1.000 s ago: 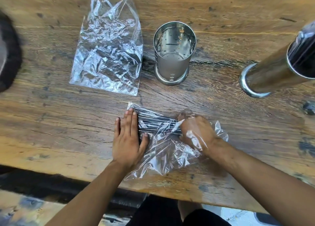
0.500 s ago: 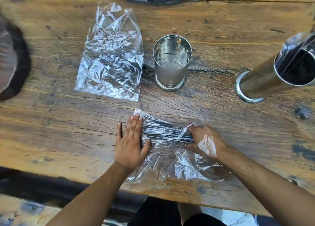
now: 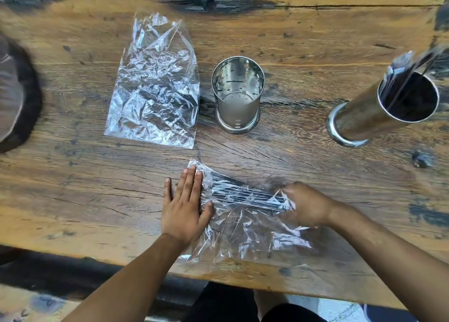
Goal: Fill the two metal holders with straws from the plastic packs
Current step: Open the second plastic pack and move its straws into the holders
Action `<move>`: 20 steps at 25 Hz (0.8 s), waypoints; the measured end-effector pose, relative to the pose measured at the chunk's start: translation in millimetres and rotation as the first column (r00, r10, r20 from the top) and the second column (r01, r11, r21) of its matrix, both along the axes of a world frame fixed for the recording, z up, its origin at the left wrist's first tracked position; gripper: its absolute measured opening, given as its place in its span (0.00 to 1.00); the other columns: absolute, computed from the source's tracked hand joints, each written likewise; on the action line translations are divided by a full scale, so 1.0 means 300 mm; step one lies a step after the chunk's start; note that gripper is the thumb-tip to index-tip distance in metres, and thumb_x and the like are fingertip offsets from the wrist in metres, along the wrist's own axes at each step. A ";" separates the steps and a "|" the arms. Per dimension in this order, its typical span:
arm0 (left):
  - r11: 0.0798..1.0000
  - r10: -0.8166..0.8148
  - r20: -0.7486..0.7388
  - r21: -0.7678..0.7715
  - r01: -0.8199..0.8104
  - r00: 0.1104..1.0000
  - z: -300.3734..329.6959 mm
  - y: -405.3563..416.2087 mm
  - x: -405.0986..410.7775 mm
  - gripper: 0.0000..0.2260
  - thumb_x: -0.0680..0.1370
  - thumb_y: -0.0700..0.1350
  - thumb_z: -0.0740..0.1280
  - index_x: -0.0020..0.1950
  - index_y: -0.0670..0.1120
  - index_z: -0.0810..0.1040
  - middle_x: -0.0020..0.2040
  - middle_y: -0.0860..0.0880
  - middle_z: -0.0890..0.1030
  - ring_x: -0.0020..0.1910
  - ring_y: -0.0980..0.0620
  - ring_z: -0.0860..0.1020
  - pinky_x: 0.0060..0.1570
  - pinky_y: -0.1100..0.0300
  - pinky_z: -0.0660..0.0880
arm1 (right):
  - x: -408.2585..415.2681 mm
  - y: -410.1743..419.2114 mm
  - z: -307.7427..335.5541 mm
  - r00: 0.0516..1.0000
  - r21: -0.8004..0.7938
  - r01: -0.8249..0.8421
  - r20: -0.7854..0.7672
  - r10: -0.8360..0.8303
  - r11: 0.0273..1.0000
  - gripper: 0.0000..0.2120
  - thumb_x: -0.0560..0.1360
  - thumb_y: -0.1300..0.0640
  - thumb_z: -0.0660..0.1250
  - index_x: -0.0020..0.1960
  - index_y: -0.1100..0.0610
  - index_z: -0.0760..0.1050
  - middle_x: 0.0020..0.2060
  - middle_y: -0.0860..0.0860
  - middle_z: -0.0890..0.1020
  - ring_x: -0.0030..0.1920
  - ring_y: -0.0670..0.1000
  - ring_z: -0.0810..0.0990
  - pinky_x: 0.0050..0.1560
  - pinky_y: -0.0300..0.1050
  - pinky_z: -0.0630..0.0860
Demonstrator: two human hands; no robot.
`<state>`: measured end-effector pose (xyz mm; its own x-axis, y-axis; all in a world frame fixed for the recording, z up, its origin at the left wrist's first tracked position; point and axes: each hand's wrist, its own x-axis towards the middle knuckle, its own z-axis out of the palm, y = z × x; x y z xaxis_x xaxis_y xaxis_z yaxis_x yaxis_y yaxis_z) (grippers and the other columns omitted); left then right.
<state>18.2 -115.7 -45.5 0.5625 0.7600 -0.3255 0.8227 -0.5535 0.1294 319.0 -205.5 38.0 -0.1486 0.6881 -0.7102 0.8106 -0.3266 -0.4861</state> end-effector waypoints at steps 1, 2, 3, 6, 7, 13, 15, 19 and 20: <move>1.000 -0.001 -0.012 0.001 0.001 1.000 0.000 0.000 0.000 0.35 0.81 0.64 0.47 0.84 0.48 0.44 0.85 0.49 0.44 0.83 0.51 0.43 0.80 0.39 0.44 | -0.005 -0.017 -0.001 0.996 0.061 -0.025 0.085 0.019 0.998 0.07 0.74 0.50 0.73 0.47 0.48 0.76 0.37 0.45 0.79 0.37 0.46 0.78 0.37 0.37 0.72; 1.000 -0.002 -0.021 0.001 0.002 1.000 0.001 0.000 0.001 0.36 0.81 0.64 0.46 0.84 0.48 0.44 0.85 0.49 0.44 0.83 0.51 0.43 0.80 0.39 0.44 | -0.008 -0.041 0.000 0.990 0.098 -0.029 0.141 0.015 0.995 0.10 0.74 0.47 0.72 0.52 0.49 0.77 0.41 0.46 0.83 0.41 0.48 0.81 0.40 0.41 0.75; 1.000 -0.004 -0.028 0.004 0.005 1.000 0.001 0.000 0.002 0.36 0.81 0.65 0.46 0.84 0.48 0.44 0.85 0.49 0.44 0.83 0.51 0.43 0.80 0.39 0.44 | -0.013 -0.070 -0.003 0.991 0.115 -0.006 0.136 -0.009 0.993 0.13 0.74 0.46 0.70 0.55 0.49 0.76 0.44 0.47 0.84 0.44 0.49 0.82 0.42 0.42 0.76; 1.000 -0.010 -0.053 0.010 0.010 0.999 0.000 -0.001 0.002 0.37 0.81 0.65 0.47 0.84 0.48 0.42 0.84 0.48 0.43 0.83 0.50 0.42 0.80 0.39 0.44 | 0.004 -0.149 -0.004 0.995 0.039 0.045 0.082 -0.048 0.998 0.15 0.74 0.39 0.67 0.54 0.48 0.77 0.41 0.44 0.82 0.43 0.46 0.81 0.41 0.42 0.74; 1.000 -0.010 -0.059 0.014 0.011 0.998 -0.001 0.000 0.003 0.37 0.80 0.65 0.47 0.84 0.47 0.42 0.84 0.48 0.42 0.83 0.50 0.42 0.80 0.39 0.44 | 0.015 -0.177 -0.009 0.996 0.023 0.057 0.073 -0.058 0.998 0.18 0.73 0.36 0.64 0.55 0.47 0.77 0.41 0.43 0.82 0.42 0.44 0.80 0.42 0.41 0.75; 0.998 -0.058 -0.150 -0.005 0.057 0.987 0.019 0.002 0.018 0.39 0.81 0.67 0.41 0.83 0.43 0.42 0.84 0.43 0.42 0.83 0.45 0.40 0.80 0.37 0.44 | 0.064 -0.250 0.004 0.983 -0.026 0.101 0.158 -0.096 0.995 0.24 0.71 0.37 0.68 0.65 0.40 0.68 0.52 0.43 0.82 0.48 0.47 0.82 0.47 0.44 0.80; 0.997 -0.076 -0.183 -0.030 0.072 0.980 0.055 0.012 0.038 0.40 0.80 0.68 0.40 0.83 0.41 0.42 0.83 0.41 0.43 0.83 0.43 0.41 0.80 0.38 0.43 | 0.046 -0.217 0.003 0.977 0.015 0.078 0.200 -0.079 0.997 0.23 0.71 0.35 0.67 0.63 0.42 0.71 0.49 0.45 0.84 0.46 0.49 0.83 0.44 0.44 0.80; 0.996 -0.086 -0.173 -0.054 0.078 0.981 0.142 0.047 0.063 0.42 0.78 0.69 0.47 0.83 0.42 0.47 0.84 0.42 0.49 0.83 0.44 0.49 0.81 0.45 0.42 | -0.012 -0.140 -0.027 0.970 0.017 0.027 0.241 -0.031 0.999 0.15 0.73 0.43 0.70 0.54 0.51 0.80 0.47 0.51 0.86 0.47 0.53 0.83 0.44 0.42 0.77; 0.993 -0.071 -0.113 -0.102 0.059 0.991 0.165 0.062 0.061 0.40 0.78 0.67 0.50 0.83 0.43 0.49 0.84 0.42 0.53 0.82 0.43 0.54 0.81 0.46 0.46 | -0.021 -0.130 -0.029 0.970 0.009 0.027 0.240 -0.029 1.000 0.13 0.74 0.45 0.70 0.53 0.52 0.80 0.48 0.53 0.86 0.48 0.54 0.83 0.45 0.43 0.77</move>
